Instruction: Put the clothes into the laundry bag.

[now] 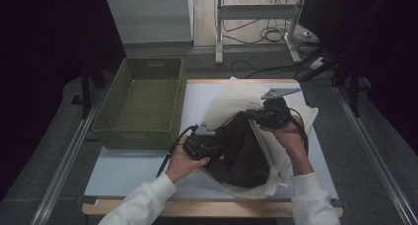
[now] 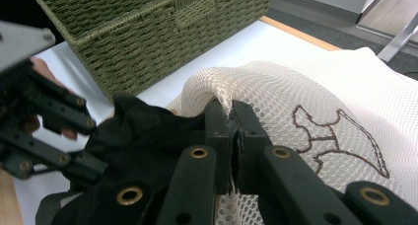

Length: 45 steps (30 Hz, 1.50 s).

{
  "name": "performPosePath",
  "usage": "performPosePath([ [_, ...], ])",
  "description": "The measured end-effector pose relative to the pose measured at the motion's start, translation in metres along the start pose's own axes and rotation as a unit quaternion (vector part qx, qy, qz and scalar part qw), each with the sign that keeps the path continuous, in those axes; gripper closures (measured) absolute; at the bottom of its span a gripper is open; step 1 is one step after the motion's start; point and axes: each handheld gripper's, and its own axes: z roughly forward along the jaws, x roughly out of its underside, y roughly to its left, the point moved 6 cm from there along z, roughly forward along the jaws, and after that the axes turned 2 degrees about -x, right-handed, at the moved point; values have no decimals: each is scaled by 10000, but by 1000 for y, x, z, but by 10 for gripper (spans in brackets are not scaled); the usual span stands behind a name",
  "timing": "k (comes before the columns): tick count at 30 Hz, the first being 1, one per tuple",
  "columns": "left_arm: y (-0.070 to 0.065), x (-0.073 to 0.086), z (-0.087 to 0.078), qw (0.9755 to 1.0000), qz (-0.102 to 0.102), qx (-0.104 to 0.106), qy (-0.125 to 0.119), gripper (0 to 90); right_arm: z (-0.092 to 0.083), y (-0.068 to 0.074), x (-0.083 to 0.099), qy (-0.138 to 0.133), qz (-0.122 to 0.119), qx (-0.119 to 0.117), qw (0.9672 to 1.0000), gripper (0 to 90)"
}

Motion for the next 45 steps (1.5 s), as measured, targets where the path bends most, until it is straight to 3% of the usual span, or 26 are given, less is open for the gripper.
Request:
performPosePath([
  [10,-10,-9,20,9994,170,-298,-45,784,2,3,0,34,-42,-26,10000,870],
  [26,0,-30,46,9977,237,-638,-26,786,5,7,-1,56,-89,-84,9999,870],
  [30,3,-33,49,9979,175,-618,-52,782,5,6,0,53,-74,-92,9999,870],
  [34,3,-31,42,9979,203,-588,-186,771,4,5,0,32,-52,-121,9999,870],
  [40,4,-29,19,9985,36,-348,-425,713,4,4,0,20,-34,-123,9999,870],
  [45,-1,-29,-7,9978,107,-181,-634,559,4,2,1,10,-9,-121,9999,869],
])
